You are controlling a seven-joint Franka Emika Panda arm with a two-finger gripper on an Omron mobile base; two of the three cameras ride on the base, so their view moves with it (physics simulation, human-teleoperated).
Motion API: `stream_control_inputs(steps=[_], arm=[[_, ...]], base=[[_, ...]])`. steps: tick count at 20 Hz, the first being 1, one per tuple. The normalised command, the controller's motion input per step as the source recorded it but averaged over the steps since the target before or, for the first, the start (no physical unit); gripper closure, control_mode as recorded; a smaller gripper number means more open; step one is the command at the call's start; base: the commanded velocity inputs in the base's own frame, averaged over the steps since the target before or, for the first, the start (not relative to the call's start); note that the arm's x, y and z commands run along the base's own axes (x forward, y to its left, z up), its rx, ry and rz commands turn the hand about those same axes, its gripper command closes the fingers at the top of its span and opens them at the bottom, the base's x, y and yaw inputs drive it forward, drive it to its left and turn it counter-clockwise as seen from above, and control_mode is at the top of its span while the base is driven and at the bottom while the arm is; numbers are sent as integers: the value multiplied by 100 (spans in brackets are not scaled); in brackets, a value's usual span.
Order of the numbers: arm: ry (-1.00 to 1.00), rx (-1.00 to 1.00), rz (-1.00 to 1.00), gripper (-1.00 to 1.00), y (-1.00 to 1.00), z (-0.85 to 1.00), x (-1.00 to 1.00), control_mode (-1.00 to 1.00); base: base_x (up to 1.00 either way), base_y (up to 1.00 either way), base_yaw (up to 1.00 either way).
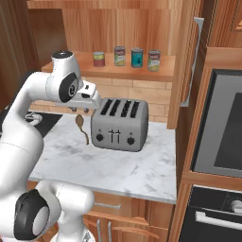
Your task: Stack two cans on top of the other two cans in the cabinet.
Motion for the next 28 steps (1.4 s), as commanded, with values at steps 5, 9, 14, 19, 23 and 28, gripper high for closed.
stream_control_inputs(steps=[5, 9, 14, 19, 23, 28], arm=[[-7, 0, 0, -100, 0, 0, -15, -100], [-35, 0, 0, -100, -1, 3, -31, -100], [-44, 0, -8, -100, -8, 22, -25, -100], [-28, 0, -17, -100, -21, 35, -11, -100], [-28, 0, -21, -100, -24, 36, -13, -100], [-16, 0, -19, -100, -39, 29, -5, -100]], base=[[0, 0, 0], [0, 0, 0], [0, 0, 0], [0, 0, 0], [0, 0, 0], [0, 0, 0]])
